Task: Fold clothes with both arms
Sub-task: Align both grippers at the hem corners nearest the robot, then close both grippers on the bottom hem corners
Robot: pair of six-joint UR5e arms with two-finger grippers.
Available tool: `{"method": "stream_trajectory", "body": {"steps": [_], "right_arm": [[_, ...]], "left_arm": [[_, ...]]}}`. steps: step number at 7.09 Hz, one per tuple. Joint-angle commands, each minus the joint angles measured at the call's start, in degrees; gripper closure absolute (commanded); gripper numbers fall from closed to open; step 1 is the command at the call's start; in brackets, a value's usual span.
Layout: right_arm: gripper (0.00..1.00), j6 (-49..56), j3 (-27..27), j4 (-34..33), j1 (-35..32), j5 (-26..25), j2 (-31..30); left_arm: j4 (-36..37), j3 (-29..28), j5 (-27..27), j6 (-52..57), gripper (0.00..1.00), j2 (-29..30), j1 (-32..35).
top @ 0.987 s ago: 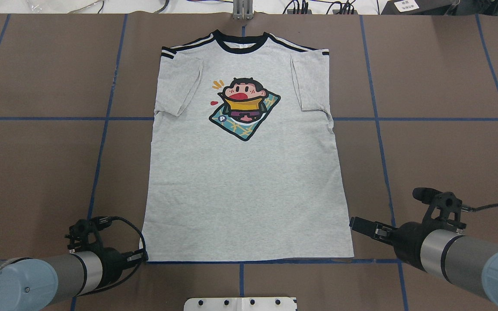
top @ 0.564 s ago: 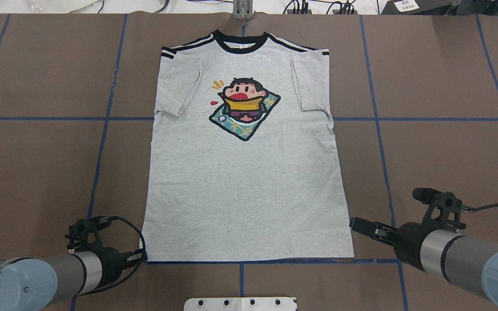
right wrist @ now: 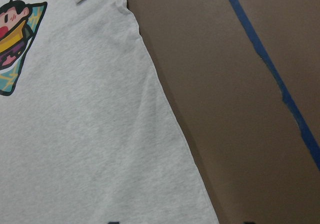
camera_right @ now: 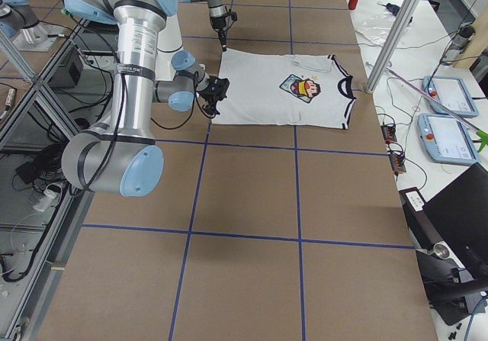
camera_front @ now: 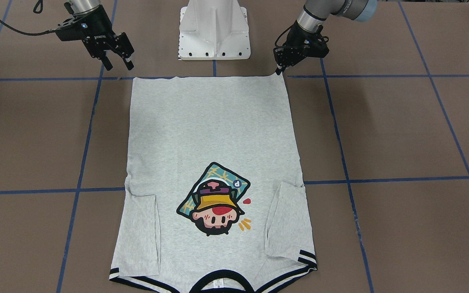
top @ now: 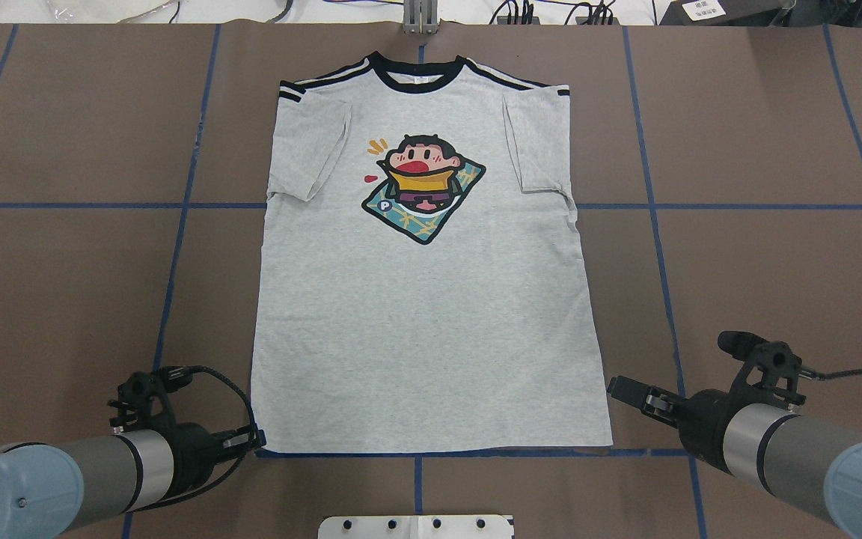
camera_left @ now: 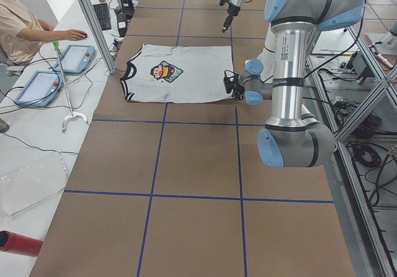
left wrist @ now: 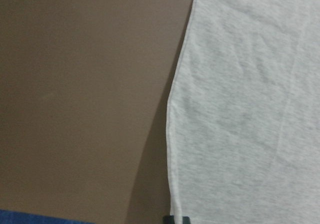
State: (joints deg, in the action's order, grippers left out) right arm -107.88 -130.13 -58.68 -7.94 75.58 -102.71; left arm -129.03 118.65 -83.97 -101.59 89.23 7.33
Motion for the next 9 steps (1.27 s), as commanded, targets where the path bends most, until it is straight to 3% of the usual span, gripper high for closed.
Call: {"method": "stream_trajectory", "body": {"steps": [1, 4, 9], "right_arm": [[0.28, -9.59, 0.23, -5.45, 0.73, -0.17, 1.97], [0.27, -16.98, 6.27, -6.01, 3.62, -2.97, 6.64], [0.26, -20.26, 9.02, -6.18, 8.38, -8.34, 6.65]], "left_arm": [[0.00, 1.14, 1.60, -0.01, 1.00, 0.07, 0.40], [0.00, 3.07, 3.89, -0.01, 1.00, 0.86, 0.49], [0.00, 3.25, 6.70, -0.01, 1.00, 0.51, 0.49]]}}
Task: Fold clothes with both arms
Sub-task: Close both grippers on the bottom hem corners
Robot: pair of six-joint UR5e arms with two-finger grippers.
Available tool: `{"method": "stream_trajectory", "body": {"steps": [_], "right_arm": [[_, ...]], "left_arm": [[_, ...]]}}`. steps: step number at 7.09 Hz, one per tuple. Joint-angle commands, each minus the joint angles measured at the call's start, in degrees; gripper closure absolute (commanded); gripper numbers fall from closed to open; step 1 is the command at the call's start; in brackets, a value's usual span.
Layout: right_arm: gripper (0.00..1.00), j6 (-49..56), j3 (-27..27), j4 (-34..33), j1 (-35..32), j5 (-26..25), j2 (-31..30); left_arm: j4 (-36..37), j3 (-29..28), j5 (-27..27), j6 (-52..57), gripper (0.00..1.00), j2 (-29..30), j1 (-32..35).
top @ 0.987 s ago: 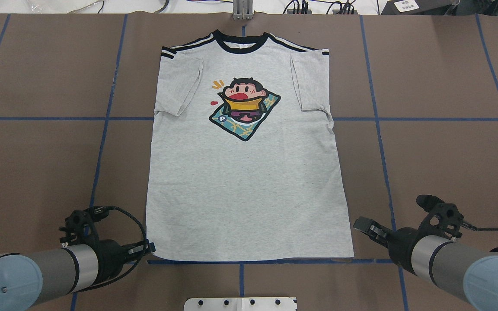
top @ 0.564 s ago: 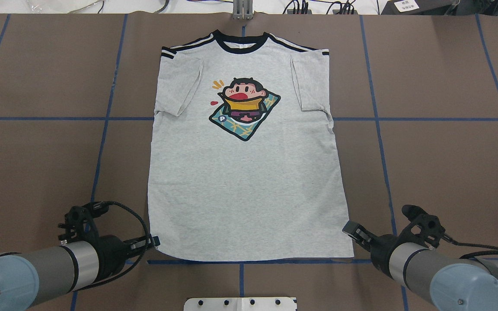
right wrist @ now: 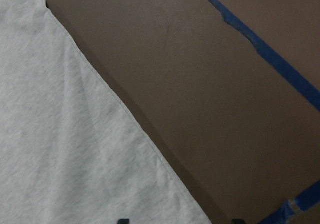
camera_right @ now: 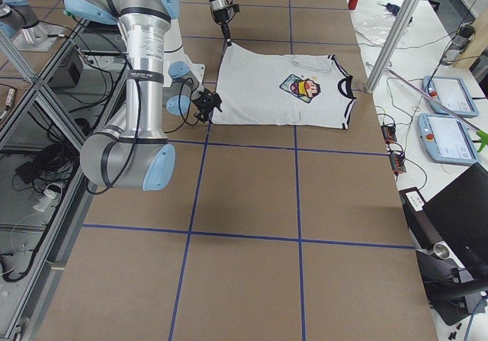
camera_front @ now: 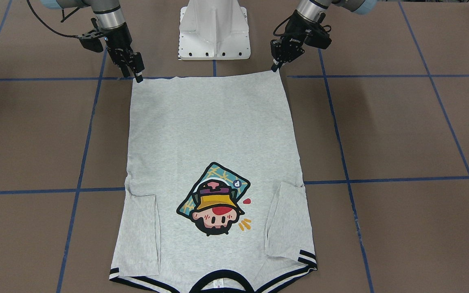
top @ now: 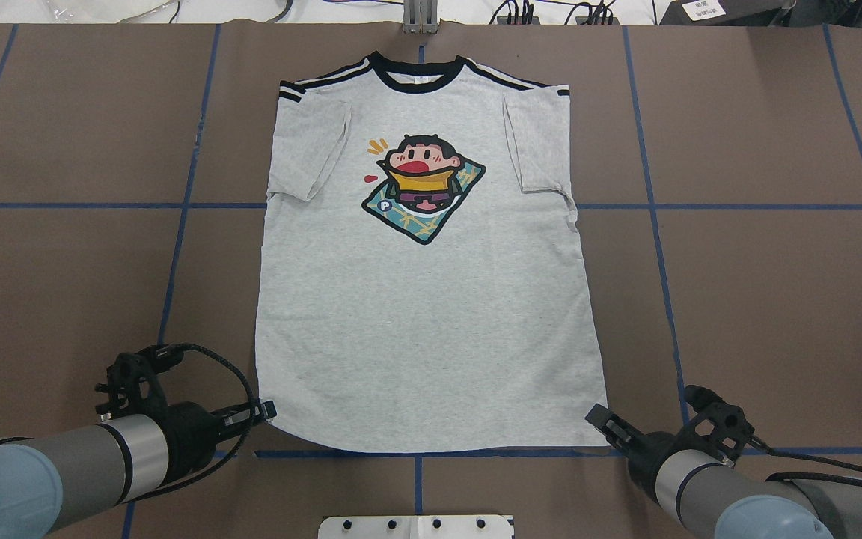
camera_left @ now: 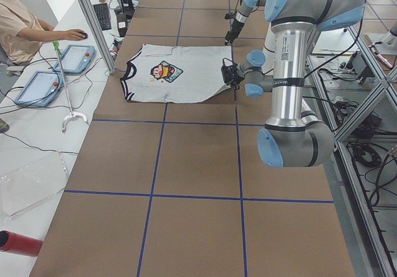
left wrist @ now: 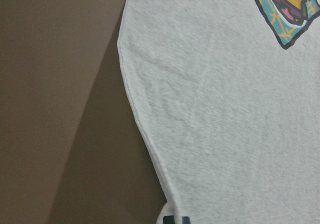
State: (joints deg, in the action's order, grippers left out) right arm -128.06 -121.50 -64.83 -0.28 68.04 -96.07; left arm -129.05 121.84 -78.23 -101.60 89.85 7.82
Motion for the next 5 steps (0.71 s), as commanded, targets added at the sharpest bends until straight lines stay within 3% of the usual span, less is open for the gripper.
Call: {"method": "stream_trajectory", "body": {"steps": [1, 5], "right_arm": [[0.26, -0.08, 0.47, -0.03, 1.33, -1.68, 0.01], [0.30, -0.08, 3.11, -0.03, 1.78, -3.53, 2.73]], "left_arm": [[0.02, 0.15, 0.97, 0.00, 1.00, -0.11, 0.00], [0.02, 0.15, 1.06, -0.17, 1.00, -0.47, 0.00]]}}
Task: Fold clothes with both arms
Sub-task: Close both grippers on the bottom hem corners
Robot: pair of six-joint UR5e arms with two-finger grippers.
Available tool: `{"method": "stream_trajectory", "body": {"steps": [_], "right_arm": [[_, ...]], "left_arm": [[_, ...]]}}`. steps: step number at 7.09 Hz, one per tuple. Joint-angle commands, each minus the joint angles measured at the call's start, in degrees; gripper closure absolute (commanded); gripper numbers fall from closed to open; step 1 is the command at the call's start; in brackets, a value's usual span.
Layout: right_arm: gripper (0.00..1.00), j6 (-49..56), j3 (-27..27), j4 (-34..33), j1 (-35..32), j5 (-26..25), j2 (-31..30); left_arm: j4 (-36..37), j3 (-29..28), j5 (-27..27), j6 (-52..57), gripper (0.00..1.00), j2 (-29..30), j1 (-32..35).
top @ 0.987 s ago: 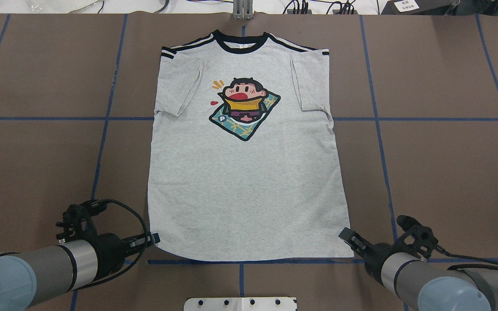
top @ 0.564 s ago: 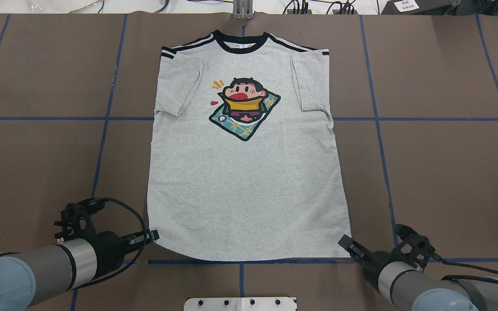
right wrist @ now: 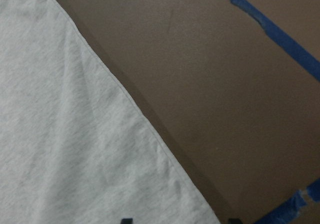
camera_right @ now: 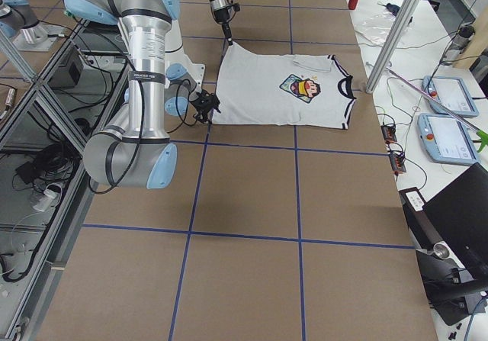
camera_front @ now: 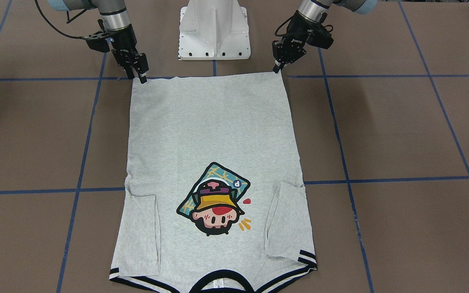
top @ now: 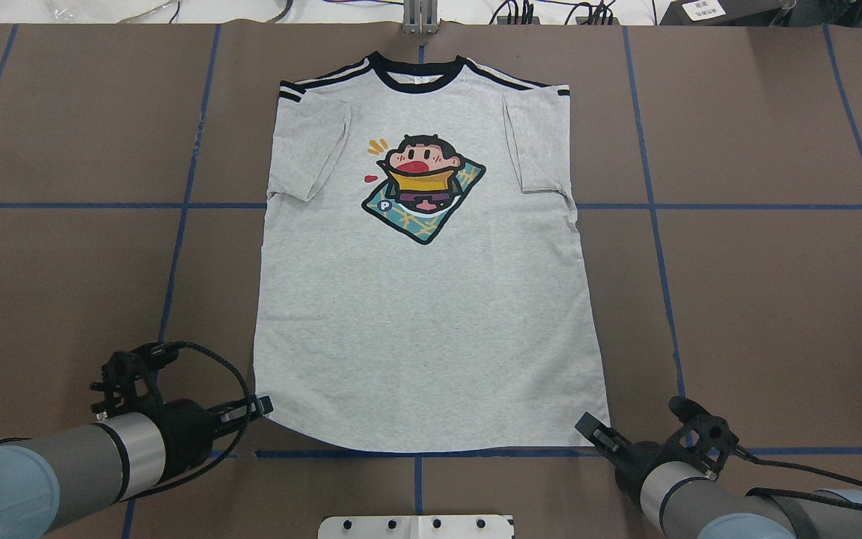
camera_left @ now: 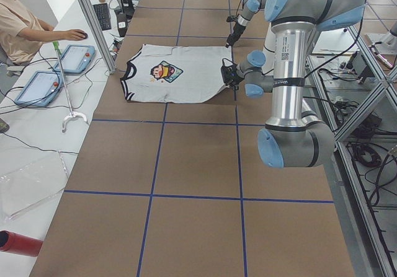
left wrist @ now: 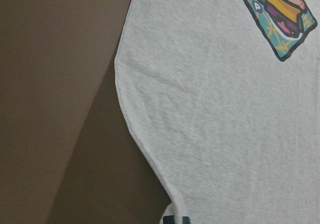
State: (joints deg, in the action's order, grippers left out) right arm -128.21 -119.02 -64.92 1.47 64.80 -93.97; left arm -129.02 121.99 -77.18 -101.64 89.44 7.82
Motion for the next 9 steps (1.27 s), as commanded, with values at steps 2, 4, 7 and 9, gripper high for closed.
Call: {"method": "stream_trajectory", "body": {"steps": [2, 4, 7, 9], "right_arm": [[0.67, -0.02, 0.10, -0.03, -0.14, -0.20, 0.63], [1.00, 0.07, 0.54, -0.03, -0.23, -0.46, 0.45], [1.00, 0.16, -6.26, -7.78, -0.59, -0.73, 0.45], [1.00, 0.51, -20.82, -22.80, -0.15, 1.10, 0.36]], "left_arm": [[0.00, -0.08, 0.01, -0.14, 1.00, -0.14, 0.00], [0.00, -0.08, 0.01, -0.14, 1.00, -0.14, 0.00], [0.09, 0.70, -0.68, 0.21, 1.00, -0.40, 0.17], [7.06, 12.83, -6.01, 0.74, 1.00, -6.60, 0.18]]}}
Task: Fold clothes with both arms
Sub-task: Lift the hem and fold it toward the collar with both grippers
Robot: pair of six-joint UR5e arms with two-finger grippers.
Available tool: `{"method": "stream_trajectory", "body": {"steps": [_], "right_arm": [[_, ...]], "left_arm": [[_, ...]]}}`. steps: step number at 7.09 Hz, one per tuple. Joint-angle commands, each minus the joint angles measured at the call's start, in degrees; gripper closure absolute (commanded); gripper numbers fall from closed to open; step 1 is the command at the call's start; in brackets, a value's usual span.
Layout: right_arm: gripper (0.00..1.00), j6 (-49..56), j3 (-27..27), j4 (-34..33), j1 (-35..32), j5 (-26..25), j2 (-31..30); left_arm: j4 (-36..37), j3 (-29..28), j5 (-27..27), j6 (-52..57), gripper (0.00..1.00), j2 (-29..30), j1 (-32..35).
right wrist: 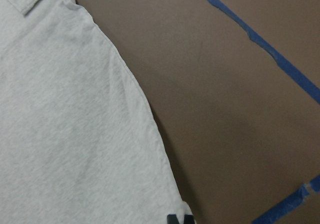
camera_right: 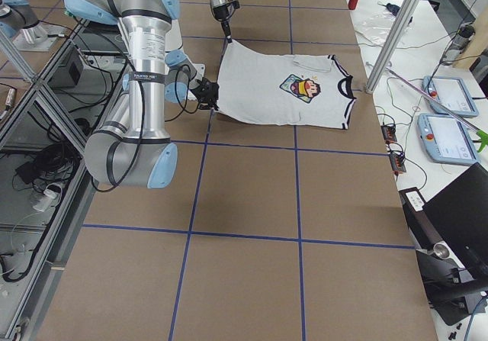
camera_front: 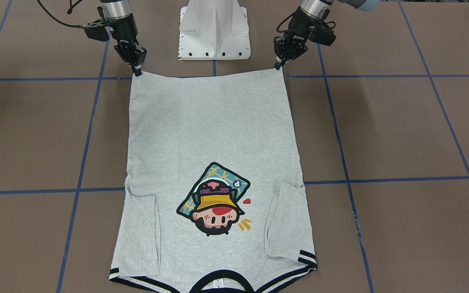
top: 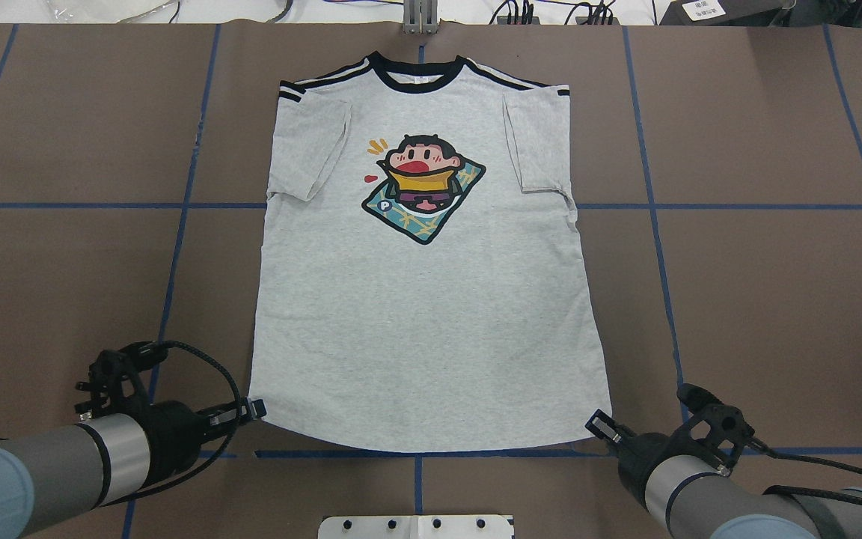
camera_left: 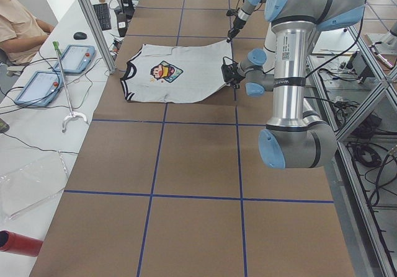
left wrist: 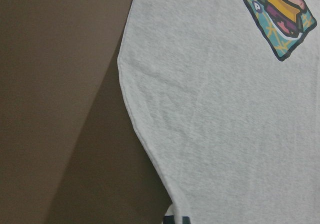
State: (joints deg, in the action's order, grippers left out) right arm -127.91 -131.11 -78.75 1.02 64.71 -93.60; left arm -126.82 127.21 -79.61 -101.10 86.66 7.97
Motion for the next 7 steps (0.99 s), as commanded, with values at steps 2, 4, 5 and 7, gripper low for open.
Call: {"method": "stream_trajectory", "body": {"steps": [2, 4, 5, 7], "right_arm": [[1.00, 1.68, -24.22, -26.37, -2.05, 7.85, 3.74], [1.00, 13.66, -21.84, -35.04, -8.29, 12.46, 16.71], [1.00, 19.13, -12.77, -35.07, -12.75, 12.46, 23.83], [1.00, 27.76, -2.07, -31.49, -21.72, 14.99, 29.52]], "left_arm": [[19.45, 21.71, -11.57, 0.38, 1.00, -3.61, 0.64], [22.23, 17.24, -14.61, 6.49, 1.00, 4.52, 5.03], [22.06, 8.58, -14.61, 10.27, 1.00, 10.84, 9.56], [21.88, -2.97, -15.31, 19.32, 1.00, 18.87, 19.58]]}}
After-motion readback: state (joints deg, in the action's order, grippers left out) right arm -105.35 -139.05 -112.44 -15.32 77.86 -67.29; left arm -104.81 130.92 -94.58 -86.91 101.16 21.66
